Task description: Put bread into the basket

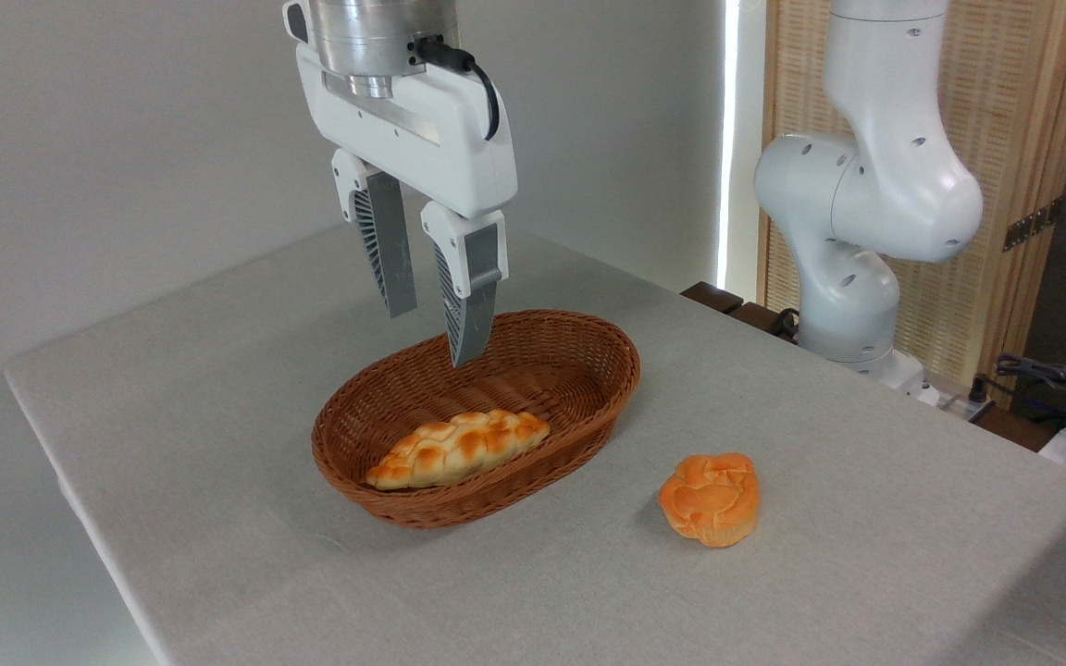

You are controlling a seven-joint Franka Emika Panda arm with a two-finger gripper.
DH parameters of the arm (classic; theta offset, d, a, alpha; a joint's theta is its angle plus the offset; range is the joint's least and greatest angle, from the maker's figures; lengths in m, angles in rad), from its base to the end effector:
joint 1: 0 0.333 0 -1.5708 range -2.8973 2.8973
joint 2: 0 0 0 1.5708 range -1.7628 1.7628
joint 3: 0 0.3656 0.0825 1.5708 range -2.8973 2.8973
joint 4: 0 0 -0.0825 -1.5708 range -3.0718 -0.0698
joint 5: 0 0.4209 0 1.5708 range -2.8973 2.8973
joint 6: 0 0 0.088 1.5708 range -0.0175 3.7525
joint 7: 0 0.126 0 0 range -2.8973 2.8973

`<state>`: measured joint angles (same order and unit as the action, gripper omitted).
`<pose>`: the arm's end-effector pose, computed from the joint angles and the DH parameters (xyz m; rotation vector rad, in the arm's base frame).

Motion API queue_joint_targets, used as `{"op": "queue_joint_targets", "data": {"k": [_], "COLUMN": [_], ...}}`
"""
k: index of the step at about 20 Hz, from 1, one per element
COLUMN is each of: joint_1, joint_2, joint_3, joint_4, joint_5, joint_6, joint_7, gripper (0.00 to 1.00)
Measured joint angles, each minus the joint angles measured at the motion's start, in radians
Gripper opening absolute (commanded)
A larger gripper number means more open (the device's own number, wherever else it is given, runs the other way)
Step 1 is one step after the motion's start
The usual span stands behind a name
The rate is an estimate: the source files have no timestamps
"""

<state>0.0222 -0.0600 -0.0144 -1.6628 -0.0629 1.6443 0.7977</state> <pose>0.5770 -0.0032 0.6499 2.8627 -1.1878 0.0968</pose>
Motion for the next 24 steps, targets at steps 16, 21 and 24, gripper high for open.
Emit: {"op": "queue_joint_targets", "data": {"k": [16, 21, 24], "joint_1": [-0.001, -0.001, -0.001], "joint_2": [0.002, 0.002, 0.002], "joint_3": [-0.016, -0.016, -0.016], "joint_4": [0.001, 0.001, 0.001], "joint_5": [0.047, 0.047, 0.047], "joint_6": [0.000, -0.016, -0.022], "joint_7": [-0.023, -0.023, -0.023], "gripper": [1.00, 1.00, 1.00]}}
